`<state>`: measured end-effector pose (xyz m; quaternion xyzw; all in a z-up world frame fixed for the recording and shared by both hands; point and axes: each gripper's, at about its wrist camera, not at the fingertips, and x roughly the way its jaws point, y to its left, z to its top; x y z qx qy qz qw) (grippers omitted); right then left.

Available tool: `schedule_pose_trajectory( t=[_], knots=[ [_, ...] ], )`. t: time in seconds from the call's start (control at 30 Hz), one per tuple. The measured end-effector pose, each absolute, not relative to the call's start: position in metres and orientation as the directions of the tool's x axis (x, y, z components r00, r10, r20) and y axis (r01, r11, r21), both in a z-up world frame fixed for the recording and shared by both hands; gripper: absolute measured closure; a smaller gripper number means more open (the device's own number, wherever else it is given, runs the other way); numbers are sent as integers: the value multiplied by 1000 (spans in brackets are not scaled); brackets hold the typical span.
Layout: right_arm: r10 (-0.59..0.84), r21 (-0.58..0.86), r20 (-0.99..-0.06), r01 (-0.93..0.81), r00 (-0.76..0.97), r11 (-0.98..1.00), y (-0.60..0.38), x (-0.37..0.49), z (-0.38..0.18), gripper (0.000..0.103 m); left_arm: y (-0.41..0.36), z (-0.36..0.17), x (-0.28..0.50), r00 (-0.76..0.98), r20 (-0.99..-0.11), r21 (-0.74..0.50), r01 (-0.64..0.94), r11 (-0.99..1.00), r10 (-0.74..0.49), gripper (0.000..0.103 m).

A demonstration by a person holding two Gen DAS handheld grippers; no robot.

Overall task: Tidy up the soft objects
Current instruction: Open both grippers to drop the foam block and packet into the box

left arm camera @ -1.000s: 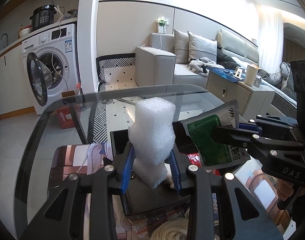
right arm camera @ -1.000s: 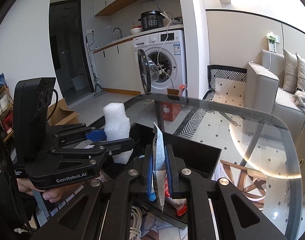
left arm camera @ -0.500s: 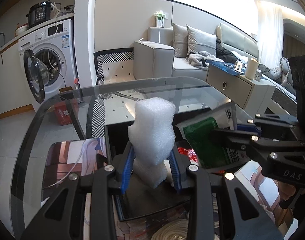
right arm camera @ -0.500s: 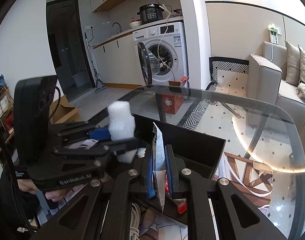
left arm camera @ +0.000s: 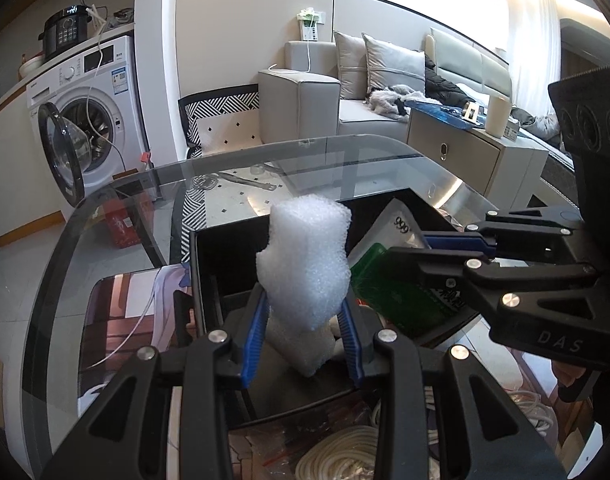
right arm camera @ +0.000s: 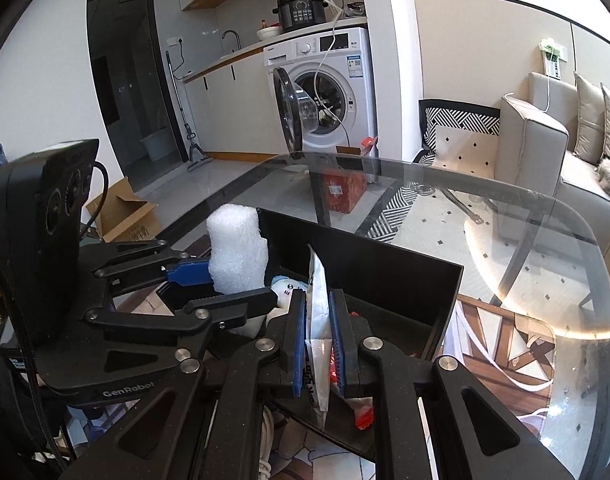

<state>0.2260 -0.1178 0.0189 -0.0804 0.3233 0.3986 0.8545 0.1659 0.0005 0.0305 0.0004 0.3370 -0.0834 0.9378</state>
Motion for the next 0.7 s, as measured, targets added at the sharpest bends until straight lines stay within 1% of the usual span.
schedule_pose_trajectory(
  t=[0.17,0.3,0.33,0.4,0.43,0.47,0.5,0.53,0.57,0.6,0.63,0.67,0.7],
  knots=[
    [616,111,-622,-724,483,680,-118,228,16,91,1,31,163,755,-635,-70,157,985,-166,70],
    [588,67,-618,-710,522,701,-122,224,19,84,2,32,161,753,-636,-75,161,984,-172,69],
    [582,55,-613,-706,534,706,-124,222,21,81,3,32,161,751,-638,-74,162,984,-172,69],
    [576,40,-604,-701,551,712,-129,218,26,77,3,33,160,751,-639,-66,161,985,-165,67],
    [574,34,-599,-699,558,714,-131,216,28,73,4,33,159,752,-639,-63,158,985,-162,66],
    [567,20,-593,-693,572,720,-134,213,31,69,4,34,158,753,-638,-62,156,986,-159,60],
    [563,12,-587,-689,582,725,-136,209,33,60,5,35,157,755,-636,-63,155,986,-160,56],
    [560,6,-580,-685,591,729,-140,205,36,53,6,37,155,758,-633,-66,150,986,-158,46],
    [558,0,-575,-682,598,731,-143,203,38,51,6,38,152,763,-626,-70,150,986,-161,44],
    [553,-7,-573,-678,605,735,-147,199,40,45,7,40,149,768,-620,-71,148,986,-160,44],
    [548,-11,-571,-674,611,739,-149,195,41,36,8,42,147,769,-620,-69,145,987,-156,43],
    [546,-11,-568,-669,616,743,-153,191,42,31,8,43,145,768,-622,-67,141,988,-152,42],
    [547,-6,-565,-666,618,746,-157,189,44,21,10,44,142,768,-623,-69,135,989,-148,37]
  ],
)
